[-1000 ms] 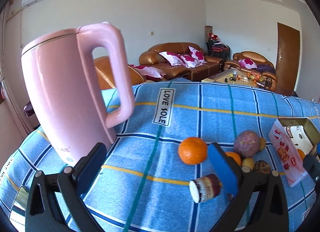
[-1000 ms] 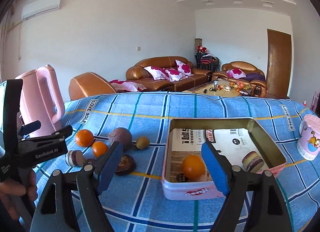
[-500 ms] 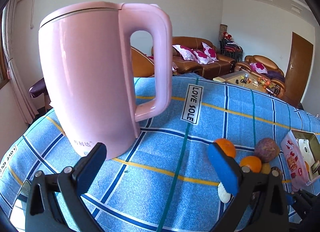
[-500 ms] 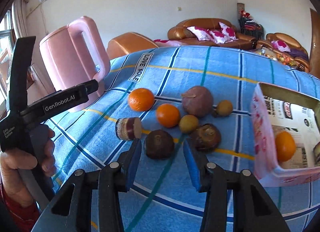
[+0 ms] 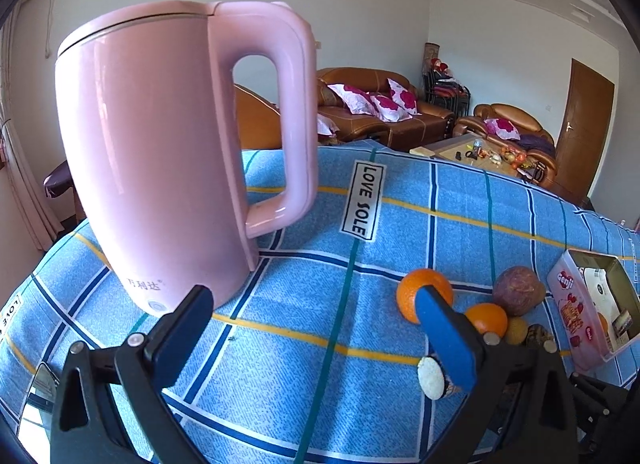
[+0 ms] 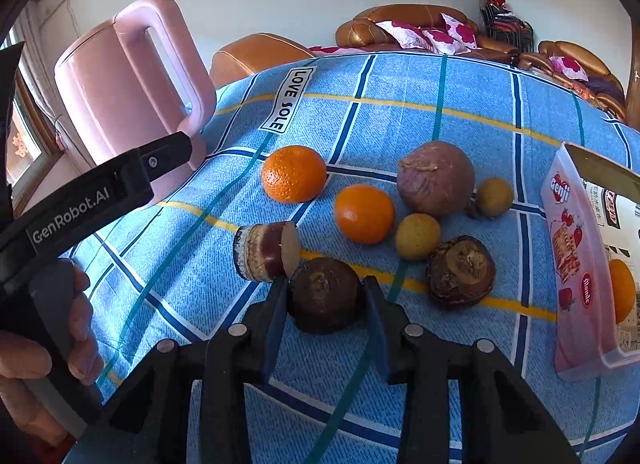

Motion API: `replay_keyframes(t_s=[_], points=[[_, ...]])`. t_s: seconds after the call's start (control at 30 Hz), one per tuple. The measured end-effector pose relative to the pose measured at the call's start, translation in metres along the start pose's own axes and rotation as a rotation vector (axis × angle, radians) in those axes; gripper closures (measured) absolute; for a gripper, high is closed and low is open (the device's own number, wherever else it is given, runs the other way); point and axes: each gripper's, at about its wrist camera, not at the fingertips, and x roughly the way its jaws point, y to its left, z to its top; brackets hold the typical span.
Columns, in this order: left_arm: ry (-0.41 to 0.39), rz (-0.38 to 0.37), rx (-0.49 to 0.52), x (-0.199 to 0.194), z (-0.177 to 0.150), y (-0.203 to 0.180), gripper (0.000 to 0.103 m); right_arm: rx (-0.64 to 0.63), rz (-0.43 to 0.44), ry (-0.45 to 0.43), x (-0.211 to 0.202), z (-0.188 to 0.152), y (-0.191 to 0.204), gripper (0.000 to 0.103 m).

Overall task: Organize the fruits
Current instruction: 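Grasp a dark chocolate ball with the right tool while the left tool grasps a cake slice, then carry both items over the tin and release the chocolate ball from the right tool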

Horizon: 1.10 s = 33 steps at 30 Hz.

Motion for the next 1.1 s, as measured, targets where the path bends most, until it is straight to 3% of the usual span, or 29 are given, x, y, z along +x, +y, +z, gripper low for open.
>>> replay_keyframes(t_s=[0.1, 0.23, 0.37, 0.6, 0.8, 1.0, 1.1], points=[[0.003, -0.062, 0.023, -0.001, -0.001, -0.008, 0.004, 0.011, 0.000, -0.092, -0.022, -0.003, -0.004, 0.064], [0.034, -0.160, 0.079, -0.001, -0.004, -0.025, 0.013, 0.012, -0.073, -0.225, -0.056, -0.006, -0.016, 0.064], [0.097, -0.259, 0.140, 0.004, -0.012, -0.045, 0.020, 0.043, -0.158, -0.297, -0.076, -0.008, -0.037, 0.064], [0.166, -0.246, 0.268, 0.015, -0.030, -0.078, 0.036, 0.105, -0.181, -0.323, -0.089, -0.004, -0.062, 0.064], [0.232, -0.262, 0.214, 0.026, -0.031, -0.068, 0.061, 0.105, -0.170, -0.314, -0.087, -0.002, -0.062, 0.064], [0.218, -0.272, 0.142, 0.025, -0.030, -0.053, 0.061, 0.110, -0.168, -0.308, -0.084, -0.004, -0.063, 0.064], [0.133, -0.254, 0.071, 0.015, -0.024, -0.039, 0.061, 0.110, -0.176, -0.323, -0.086, -0.004, -0.064, 0.064]])
